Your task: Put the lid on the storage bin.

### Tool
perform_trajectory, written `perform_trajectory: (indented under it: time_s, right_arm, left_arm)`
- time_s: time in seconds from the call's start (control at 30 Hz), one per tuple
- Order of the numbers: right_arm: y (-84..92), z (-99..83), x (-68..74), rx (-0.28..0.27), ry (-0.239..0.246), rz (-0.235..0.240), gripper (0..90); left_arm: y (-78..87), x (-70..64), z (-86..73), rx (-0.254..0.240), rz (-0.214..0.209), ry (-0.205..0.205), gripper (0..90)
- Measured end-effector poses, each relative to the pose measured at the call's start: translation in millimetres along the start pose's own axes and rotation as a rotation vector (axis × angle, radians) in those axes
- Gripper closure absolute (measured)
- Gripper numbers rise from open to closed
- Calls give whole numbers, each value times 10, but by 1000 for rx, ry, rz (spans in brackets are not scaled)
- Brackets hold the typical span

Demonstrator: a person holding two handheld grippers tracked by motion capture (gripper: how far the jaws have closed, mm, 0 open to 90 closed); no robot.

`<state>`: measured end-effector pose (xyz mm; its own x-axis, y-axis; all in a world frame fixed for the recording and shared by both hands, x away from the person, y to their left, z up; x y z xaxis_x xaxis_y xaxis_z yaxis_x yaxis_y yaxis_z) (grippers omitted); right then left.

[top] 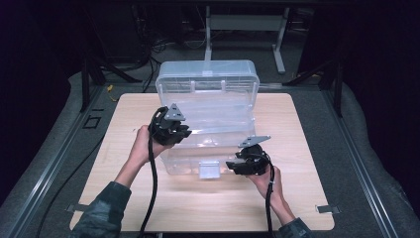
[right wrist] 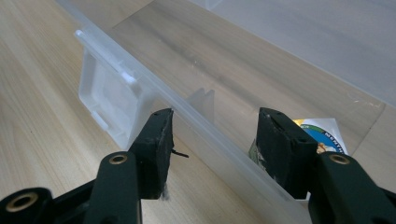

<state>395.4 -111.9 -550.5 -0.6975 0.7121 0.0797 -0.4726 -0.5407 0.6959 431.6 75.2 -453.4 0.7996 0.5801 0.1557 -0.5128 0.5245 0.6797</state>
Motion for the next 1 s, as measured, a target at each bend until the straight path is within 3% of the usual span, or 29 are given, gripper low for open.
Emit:
perform_trajectory:
  time_s: [0.2, 0.5, 0.67, 0.77, 0.93, 1.0]
  right_arm:
    - [0, 2, 2, 1, -2, 3, 463]
    - [8, 2, -5, -4, -5, 12, 457]
    - [57, -23, -53, 6, -33, 2, 430]
    - [125, -11, -86, -5, -37, -15, 434]
    - [354, 100, -19, -48, -24, -17, 445]
    - [444, 153, 16, -61, -15, -20, 509]
  left_arm:
    - [2, -29, -36, -14, -17, 4, 777]
    - [2, -47, -55, -40, -9, 7, 771]
    - [2, -54, -63, -46, 4, -3, 771]
    - [1, -56, -64, -48, 3, -4, 771]
    - [0, -57, -63, -51, 4, -6, 771]
    - [1, -58, -65, -50, 3, -5, 771]
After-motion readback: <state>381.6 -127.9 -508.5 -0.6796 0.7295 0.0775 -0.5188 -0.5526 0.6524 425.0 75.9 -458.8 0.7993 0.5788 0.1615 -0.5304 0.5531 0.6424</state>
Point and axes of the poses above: each handheld gripper's, and its own axes: y roughly backward along the jaws, z roughly out of its top, x roughly to its left, the point moved 9 cm from there along -y, roughly forward along the jaws
